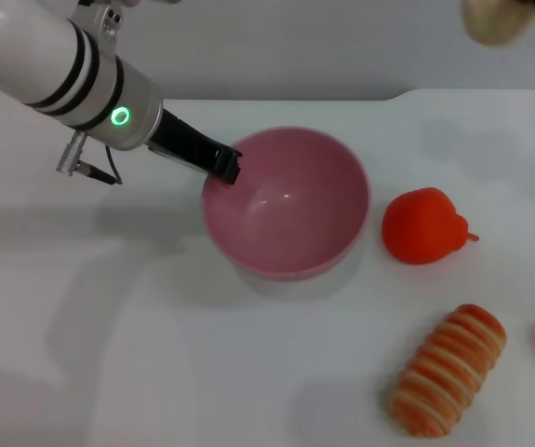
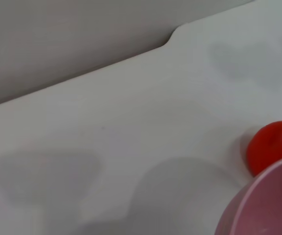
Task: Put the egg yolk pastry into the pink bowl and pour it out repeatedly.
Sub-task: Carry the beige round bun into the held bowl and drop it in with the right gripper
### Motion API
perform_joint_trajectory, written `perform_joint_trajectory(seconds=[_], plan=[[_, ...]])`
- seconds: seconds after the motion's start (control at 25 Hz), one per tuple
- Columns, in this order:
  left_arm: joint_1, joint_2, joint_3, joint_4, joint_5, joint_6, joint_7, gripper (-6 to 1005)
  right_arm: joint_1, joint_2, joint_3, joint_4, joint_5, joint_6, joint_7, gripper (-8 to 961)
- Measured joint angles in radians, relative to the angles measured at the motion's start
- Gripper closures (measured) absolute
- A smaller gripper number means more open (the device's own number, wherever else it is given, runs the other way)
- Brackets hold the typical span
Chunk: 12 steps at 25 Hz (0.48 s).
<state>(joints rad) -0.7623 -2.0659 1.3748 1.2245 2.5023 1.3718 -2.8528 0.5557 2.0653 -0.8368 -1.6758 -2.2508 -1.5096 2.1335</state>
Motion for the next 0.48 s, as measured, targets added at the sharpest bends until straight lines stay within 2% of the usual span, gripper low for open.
perform_joint_trajectory(seconds=[0.08,0.2,0.28,0.32,0.48], plan=[[0.000,0.000,0.001,-0.001,-0.009,-0.006,0.000,958,0.020,-0.001,-0.051,-0.007,0.139,-0.028,-0.001,890],[-0.001,0.000,0.001,-0.002,-0.021,-0.009,0.000,958,0.040,-0.001,-0.111,0.019,0.172,-0.029,-0.009,892],[-0.001,0.000,0.001,-0.002,-0.024,-0.012,0.000,958,0.078,0.000,-0.197,0.100,0.205,-0.023,-0.033,894],[-0.001,0.000,0.002,-0.002,-0.026,-0.014,0.000,958,0.078,0.000,-0.197,0.100,0.205,-0.023,-0.033,895],[-0.002,0.000,0.004,-0.005,-0.030,-0.019,0.000,958,0.159,-0.002,-0.257,0.268,0.230,-0.033,-0.061,897]])
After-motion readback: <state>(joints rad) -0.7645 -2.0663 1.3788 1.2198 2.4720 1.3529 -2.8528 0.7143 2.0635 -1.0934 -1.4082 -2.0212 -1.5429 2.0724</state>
